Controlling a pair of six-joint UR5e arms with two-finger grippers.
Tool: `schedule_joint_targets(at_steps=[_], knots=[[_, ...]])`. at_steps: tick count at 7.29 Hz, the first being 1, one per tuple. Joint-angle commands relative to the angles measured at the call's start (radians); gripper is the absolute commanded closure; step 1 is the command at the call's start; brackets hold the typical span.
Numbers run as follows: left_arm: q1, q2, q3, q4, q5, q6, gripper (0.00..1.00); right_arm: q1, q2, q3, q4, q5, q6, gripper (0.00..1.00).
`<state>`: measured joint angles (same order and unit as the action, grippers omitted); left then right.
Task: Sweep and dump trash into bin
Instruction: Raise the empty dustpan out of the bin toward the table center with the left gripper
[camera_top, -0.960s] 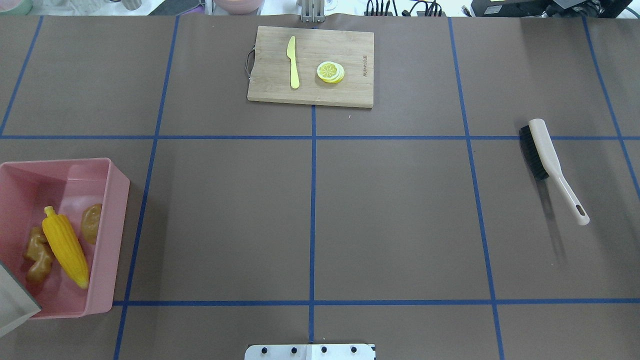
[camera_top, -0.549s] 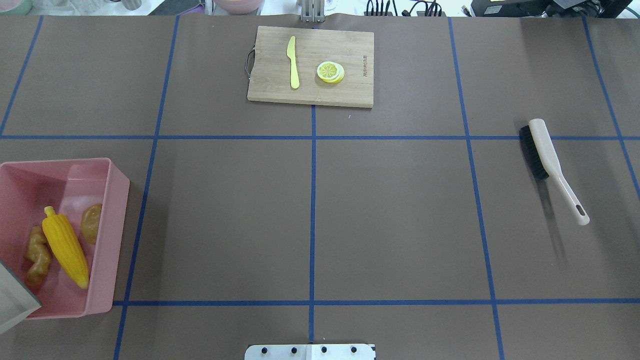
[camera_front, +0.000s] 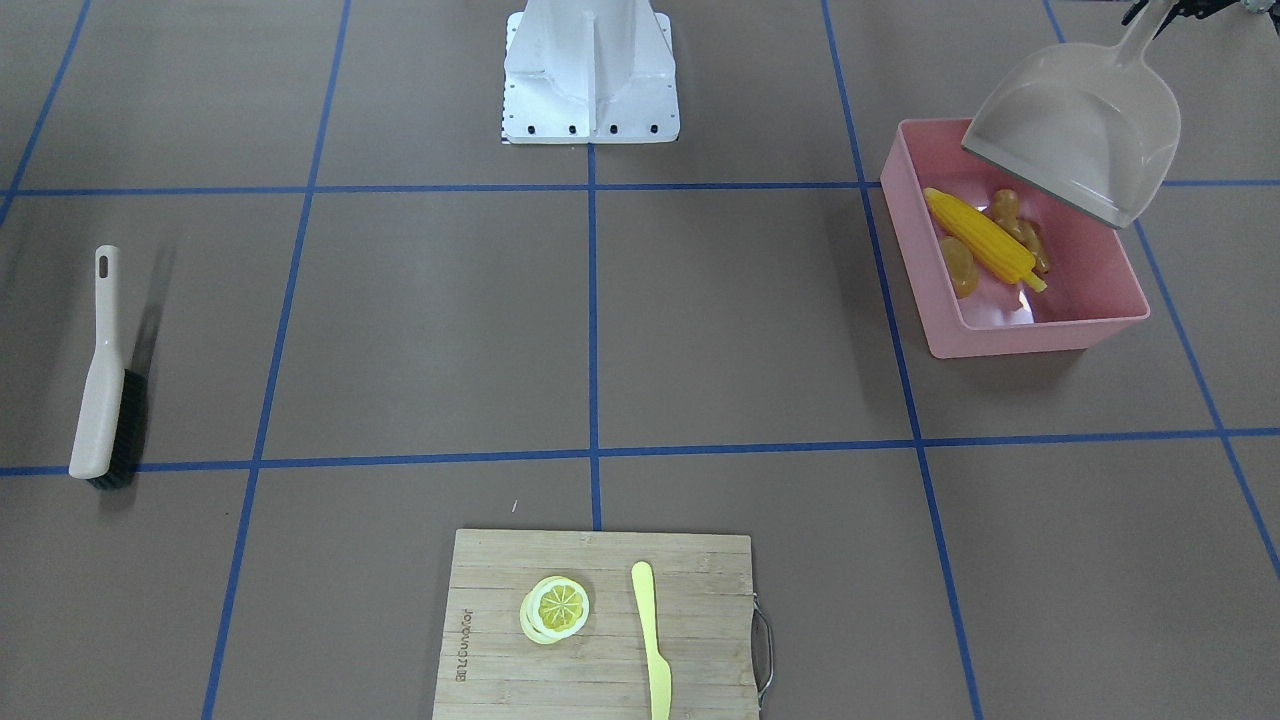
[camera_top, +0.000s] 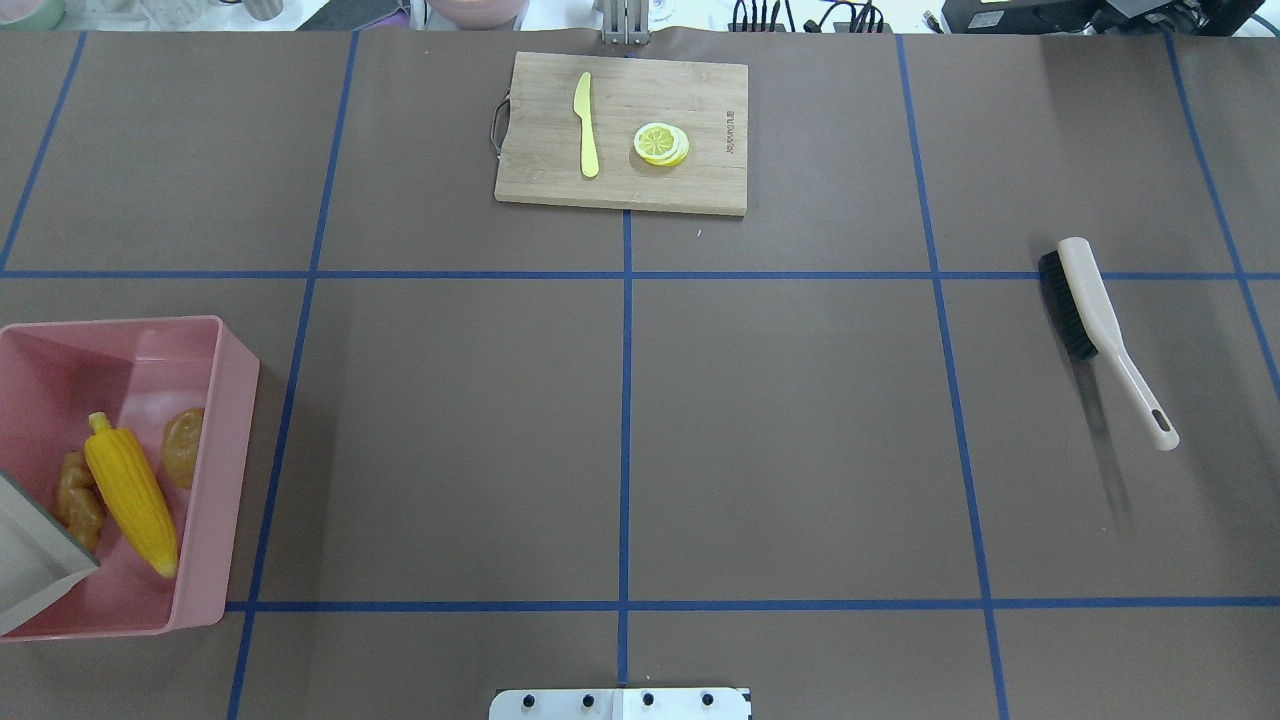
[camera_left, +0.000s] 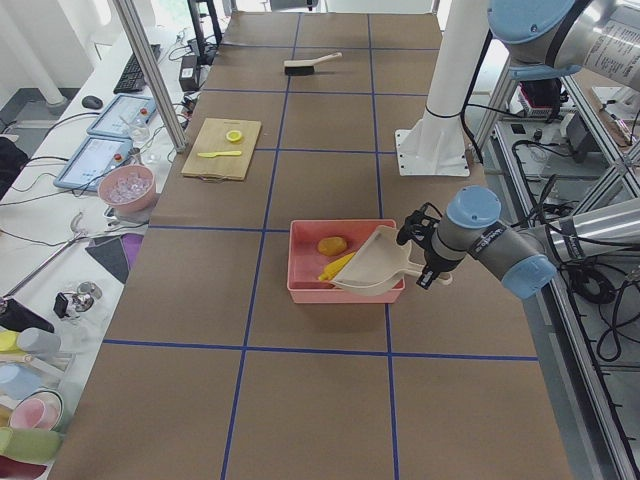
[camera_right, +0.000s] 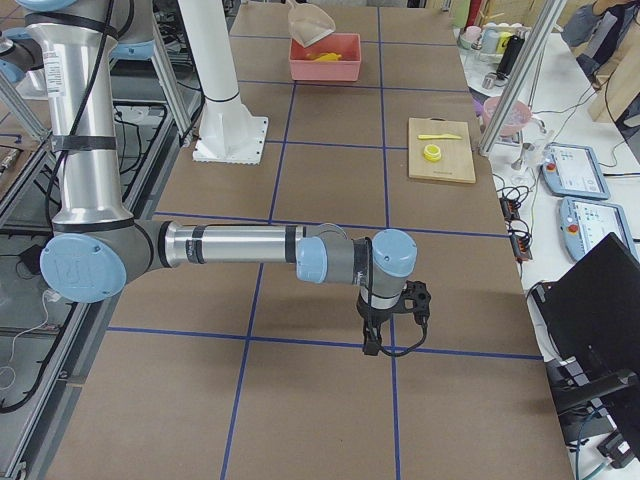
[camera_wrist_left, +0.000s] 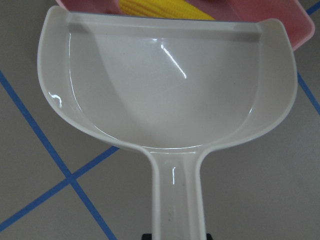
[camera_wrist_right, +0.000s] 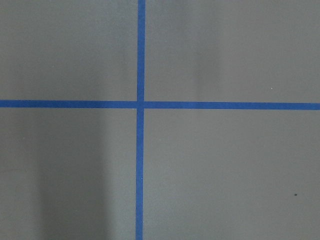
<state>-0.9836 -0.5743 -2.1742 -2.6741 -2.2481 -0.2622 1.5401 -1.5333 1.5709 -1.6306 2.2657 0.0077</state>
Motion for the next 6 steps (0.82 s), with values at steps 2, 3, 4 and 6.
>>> schedule_joint_targets(at_steps=[2, 3, 4, 6], knots=[[-0.072, -0.097, -0.001, -0.044, 0.010, -0.011, 1.00, 0.000, -0.008, -0.003, 0.000, -0.002, 0.000, 0.00], [-0.078, -0.152, -0.001, -0.040, 0.012, -0.026, 1.00, 0.000, -0.010, -0.003, 0.000, -0.002, 0.000, 0.00], [-0.079, -0.214, -0.001, -0.024, 0.013, -0.063, 1.00, 0.000, -0.011, -0.005, 0.000, -0.002, 0.000, 0.00], [-0.083, -0.387, -0.001, 0.116, 0.018, -0.104, 1.00, 0.000, -0.011, -0.008, 0.000, -0.002, 0.002, 0.00]])
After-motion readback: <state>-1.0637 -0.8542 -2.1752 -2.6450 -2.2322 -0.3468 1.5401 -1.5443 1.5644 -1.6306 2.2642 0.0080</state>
